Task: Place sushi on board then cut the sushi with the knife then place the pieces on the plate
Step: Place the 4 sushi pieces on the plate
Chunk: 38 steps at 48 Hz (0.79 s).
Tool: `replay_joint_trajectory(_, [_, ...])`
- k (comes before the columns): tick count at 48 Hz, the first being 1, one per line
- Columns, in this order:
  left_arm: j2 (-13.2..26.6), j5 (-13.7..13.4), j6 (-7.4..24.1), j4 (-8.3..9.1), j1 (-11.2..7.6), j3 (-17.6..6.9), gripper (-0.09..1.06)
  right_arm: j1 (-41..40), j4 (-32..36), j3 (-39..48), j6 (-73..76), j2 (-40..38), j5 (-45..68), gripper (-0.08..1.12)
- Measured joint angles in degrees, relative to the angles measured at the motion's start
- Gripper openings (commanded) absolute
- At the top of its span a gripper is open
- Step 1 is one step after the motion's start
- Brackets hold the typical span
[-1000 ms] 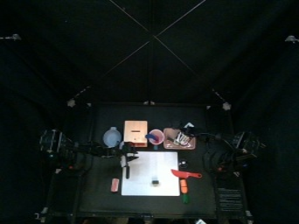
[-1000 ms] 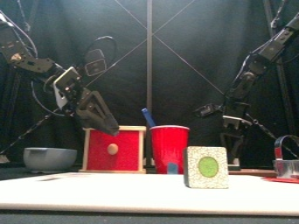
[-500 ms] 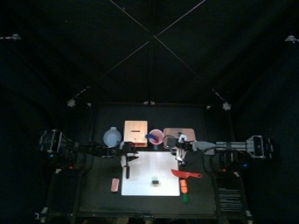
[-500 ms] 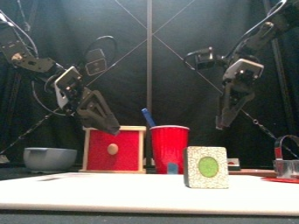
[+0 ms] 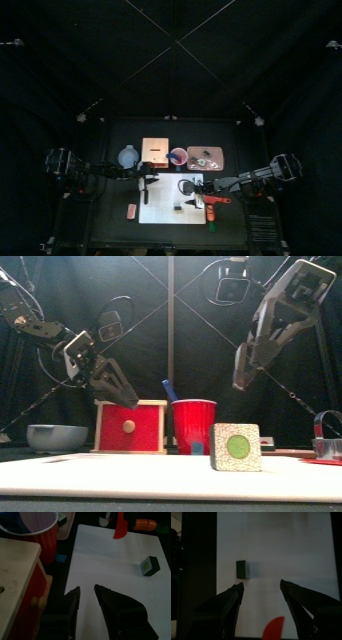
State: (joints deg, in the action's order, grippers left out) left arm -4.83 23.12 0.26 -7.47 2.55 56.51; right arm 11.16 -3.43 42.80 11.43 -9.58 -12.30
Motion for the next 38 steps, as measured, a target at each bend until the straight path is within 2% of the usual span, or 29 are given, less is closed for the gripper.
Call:
replay_joint_trajectory(9, [0.0, 0.0, 0.0, 0.0, -0.09, 0.0, 0.72, 2.1, -1.8, -1.8, 0.1, 4.8, 4.5, 0.92])
replay_joint_trajectory(34, [0.0, 0.0, 0.0, 0.0, -0.18, 0.0, 0.72, 3.8, -2.0, -6.6, 0.0, 15.2, 4.8, 0.91])
replay_joint_trajectory(38, [0.0, 0.1, 0.0, 0.0, -0.18, 0.0, 0.72, 3.9, -2.0, -7.0, 0.0, 16.3, 4.8, 0.88])
